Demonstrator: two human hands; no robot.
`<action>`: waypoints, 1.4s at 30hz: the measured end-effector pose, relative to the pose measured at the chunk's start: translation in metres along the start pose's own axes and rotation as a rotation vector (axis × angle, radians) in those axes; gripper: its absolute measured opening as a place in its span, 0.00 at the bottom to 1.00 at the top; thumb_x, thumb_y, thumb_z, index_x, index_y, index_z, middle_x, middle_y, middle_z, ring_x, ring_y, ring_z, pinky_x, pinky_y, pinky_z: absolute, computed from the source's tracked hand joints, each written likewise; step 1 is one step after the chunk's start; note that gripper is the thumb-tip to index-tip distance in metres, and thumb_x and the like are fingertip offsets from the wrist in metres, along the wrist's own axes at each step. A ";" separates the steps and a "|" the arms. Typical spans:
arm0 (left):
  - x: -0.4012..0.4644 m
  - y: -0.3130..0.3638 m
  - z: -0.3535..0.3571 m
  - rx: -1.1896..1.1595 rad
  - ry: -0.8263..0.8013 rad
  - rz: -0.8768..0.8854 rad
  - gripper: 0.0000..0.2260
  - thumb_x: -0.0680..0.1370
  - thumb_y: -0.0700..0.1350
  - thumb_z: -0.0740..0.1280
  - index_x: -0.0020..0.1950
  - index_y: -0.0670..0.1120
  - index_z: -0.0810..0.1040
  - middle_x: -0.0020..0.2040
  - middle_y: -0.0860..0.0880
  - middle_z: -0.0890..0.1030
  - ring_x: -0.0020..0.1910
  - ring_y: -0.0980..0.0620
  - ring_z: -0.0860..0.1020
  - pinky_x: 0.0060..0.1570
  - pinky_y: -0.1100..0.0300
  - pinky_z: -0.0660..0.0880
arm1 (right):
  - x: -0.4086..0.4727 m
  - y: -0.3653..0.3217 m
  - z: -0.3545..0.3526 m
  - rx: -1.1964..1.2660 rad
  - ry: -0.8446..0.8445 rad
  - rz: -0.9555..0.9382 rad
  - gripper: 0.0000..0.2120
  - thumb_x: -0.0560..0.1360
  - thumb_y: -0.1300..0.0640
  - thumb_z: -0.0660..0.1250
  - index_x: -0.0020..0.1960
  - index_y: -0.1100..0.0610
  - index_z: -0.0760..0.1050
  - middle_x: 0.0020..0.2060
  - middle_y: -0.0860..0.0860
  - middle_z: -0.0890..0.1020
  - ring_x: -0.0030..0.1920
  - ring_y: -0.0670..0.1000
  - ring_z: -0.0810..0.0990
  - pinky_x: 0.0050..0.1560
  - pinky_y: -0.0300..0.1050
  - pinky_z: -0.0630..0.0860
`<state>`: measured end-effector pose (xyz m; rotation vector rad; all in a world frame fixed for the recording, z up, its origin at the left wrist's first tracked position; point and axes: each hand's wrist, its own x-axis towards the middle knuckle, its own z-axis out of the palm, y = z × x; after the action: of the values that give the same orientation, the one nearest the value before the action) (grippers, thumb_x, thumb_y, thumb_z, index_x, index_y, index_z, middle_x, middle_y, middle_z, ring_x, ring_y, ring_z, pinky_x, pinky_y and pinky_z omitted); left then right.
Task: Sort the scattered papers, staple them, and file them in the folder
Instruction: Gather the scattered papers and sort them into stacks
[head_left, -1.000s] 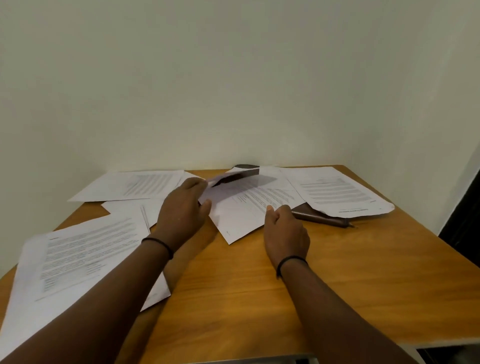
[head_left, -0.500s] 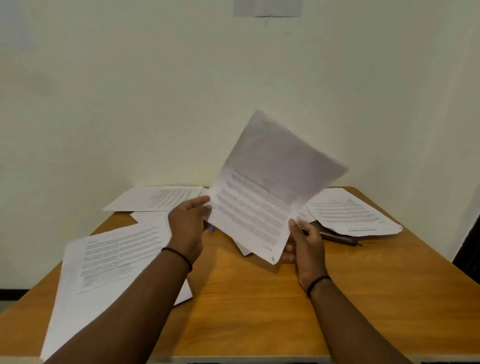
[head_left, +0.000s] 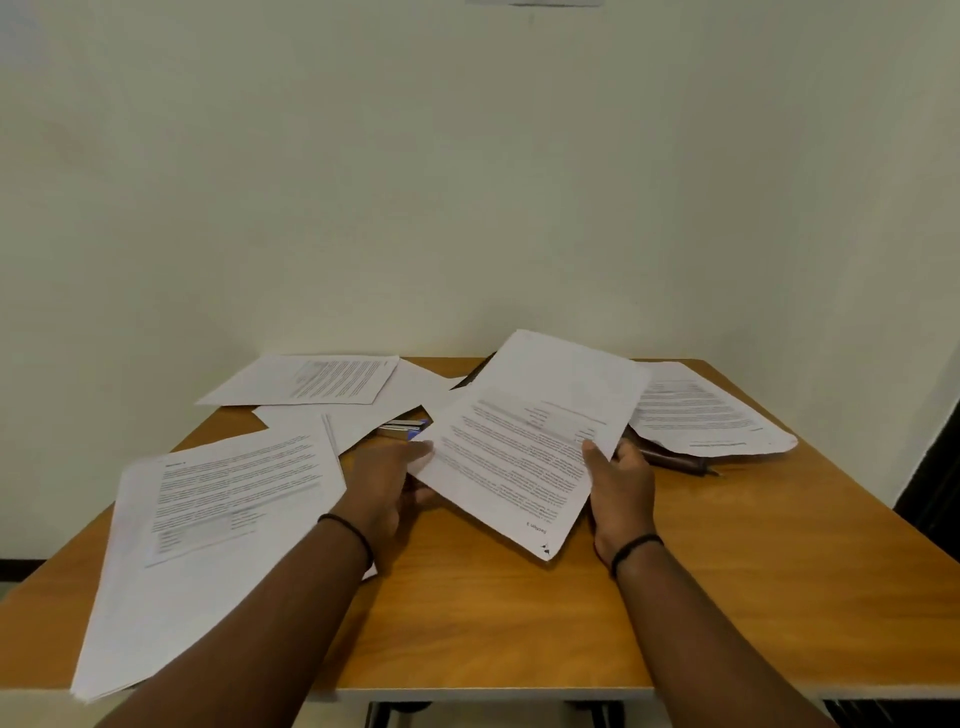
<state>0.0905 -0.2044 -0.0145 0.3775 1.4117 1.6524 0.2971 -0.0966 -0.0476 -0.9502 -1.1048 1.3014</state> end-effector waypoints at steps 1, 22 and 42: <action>-0.004 -0.003 0.002 -0.055 -0.032 0.006 0.10 0.80 0.38 0.66 0.61 0.38 0.75 0.46 0.40 0.85 0.44 0.41 0.85 0.55 0.41 0.80 | 0.002 -0.001 0.000 -0.007 0.017 -0.002 0.08 0.80 0.58 0.67 0.58 0.51 0.76 0.51 0.50 0.85 0.50 0.49 0.85 0.47 0.48 0.83; 0.004 0.064 0.006 0.394 0.088 0.276 0.09 0.75 0.26 0.60 0.45 0.37 0.77 0.40 0.37 0.78 0.32 0.43 0.76 0.29 0.54 0.79 | -0.059 0.013 0.008 -1.333 -0.202 -0.971 0.30 0.67 0.54 0.73 0.68 0.50 0.72 0.68 0.52 0.75 0.68 0.53 0.74 0.69 0.59 0.69; -0.019 -0.013 0.019 0.158 -0.339 0.157 0.26 0.76 0.61 0.65 0.70 0.49 0.71 0.61 0.44 0.82 0.60 0.42 0.81 0.55 0.47 0.79 | -0.070 -0.009 0.047 -1.306 -0.356 -0.584 0.24 0.81 0.51 0.60 0.76 0.53 0.64 0.56 0.54 0.83 0.53 0.53 0.83 0.52 0.47 0.80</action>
<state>0.1203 -0.2078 -0.0141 0.8367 1.2819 1.5156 0.2570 -0.1703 -0.0337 -1.1389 -2.3851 0.1259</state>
